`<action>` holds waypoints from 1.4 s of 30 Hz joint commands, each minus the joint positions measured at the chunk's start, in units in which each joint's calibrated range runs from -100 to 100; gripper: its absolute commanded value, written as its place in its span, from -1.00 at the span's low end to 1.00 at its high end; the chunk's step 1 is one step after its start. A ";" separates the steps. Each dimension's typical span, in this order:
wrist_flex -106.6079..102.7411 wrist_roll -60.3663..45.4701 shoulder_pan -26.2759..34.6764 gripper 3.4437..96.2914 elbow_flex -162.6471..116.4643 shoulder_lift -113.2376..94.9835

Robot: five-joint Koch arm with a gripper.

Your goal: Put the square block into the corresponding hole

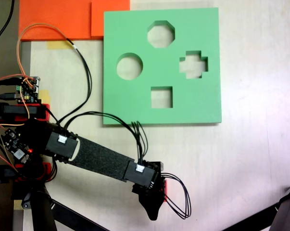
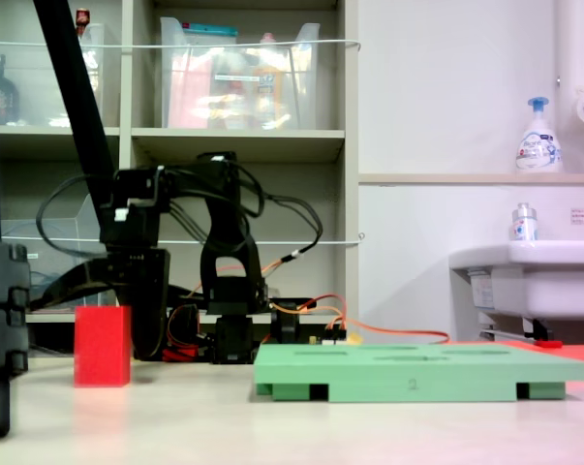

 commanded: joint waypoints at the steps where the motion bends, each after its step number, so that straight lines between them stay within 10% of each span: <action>1: 2.80 -0.34 0.00 0.71 -0.46 0.28; 6: 2.61 -0.39 -0.59 -0.01 -1.86 -0.42; 16: -3.55 -0.39 -1.56 -0.56 -3.15 -9.08; 42: -6.44 23.00 18.27 -0.60 4.23 -27.93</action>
